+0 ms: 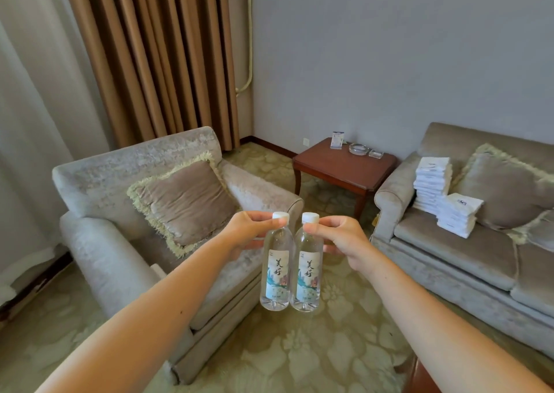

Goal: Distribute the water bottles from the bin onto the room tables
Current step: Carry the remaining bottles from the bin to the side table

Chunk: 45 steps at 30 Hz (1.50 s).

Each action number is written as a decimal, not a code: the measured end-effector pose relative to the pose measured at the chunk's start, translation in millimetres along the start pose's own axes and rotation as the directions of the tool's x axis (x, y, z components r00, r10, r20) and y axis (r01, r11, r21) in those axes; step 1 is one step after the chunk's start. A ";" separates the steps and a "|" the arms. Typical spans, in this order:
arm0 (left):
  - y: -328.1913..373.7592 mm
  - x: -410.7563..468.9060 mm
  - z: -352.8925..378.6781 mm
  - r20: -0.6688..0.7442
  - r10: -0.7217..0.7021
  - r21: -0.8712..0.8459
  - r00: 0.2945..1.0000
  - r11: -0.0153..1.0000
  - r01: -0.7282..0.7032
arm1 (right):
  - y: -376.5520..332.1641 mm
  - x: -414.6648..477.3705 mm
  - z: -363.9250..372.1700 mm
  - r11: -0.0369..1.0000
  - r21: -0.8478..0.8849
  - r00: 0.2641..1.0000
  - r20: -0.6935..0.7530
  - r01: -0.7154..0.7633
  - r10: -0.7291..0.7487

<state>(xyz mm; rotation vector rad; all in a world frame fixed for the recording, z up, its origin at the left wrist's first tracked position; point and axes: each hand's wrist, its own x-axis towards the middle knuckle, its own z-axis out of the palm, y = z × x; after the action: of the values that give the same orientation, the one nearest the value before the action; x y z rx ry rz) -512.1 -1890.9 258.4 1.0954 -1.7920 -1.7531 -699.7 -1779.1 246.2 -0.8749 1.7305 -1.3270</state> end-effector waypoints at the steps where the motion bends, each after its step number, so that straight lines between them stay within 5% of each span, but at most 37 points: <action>1: 5.5 24.0 -2.4 0.011 0.000 0.008 1.000 1.000 0.000 | -2.4 21.8 -2.9 1.000 0.000 1.000 -0.015 -0.001 0.001; 18: 81.4 384.4 39.5 0.304 -0.024 0.069 0.952 0.998 0.003 | -12.3 313.1 -114.2 0.986 0.130 0.960 -0.247 -0.103 0.133; 31: 161.2 638.4 148.5 0.234 -0.004 -0.021 0.972 1.000 0.009 | -42.3 555.9 -290.0 0.996 0.044 0.980 -0.181 -0.075 0.082; 45: 202.4 920.5 189.6 0.249 -0.028 0.035 0.968 0.999 0.020 | -34.5 824.3 -384.7 0.993 0.027 0.970 -0.209 -0.117 0.120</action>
<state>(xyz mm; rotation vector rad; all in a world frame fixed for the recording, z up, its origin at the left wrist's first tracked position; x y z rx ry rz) -1267.8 -2483.6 213.4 0.9462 -1.9661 -1.9572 -1421.3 -2332.4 204.2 -0.6298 1.9017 -1.3903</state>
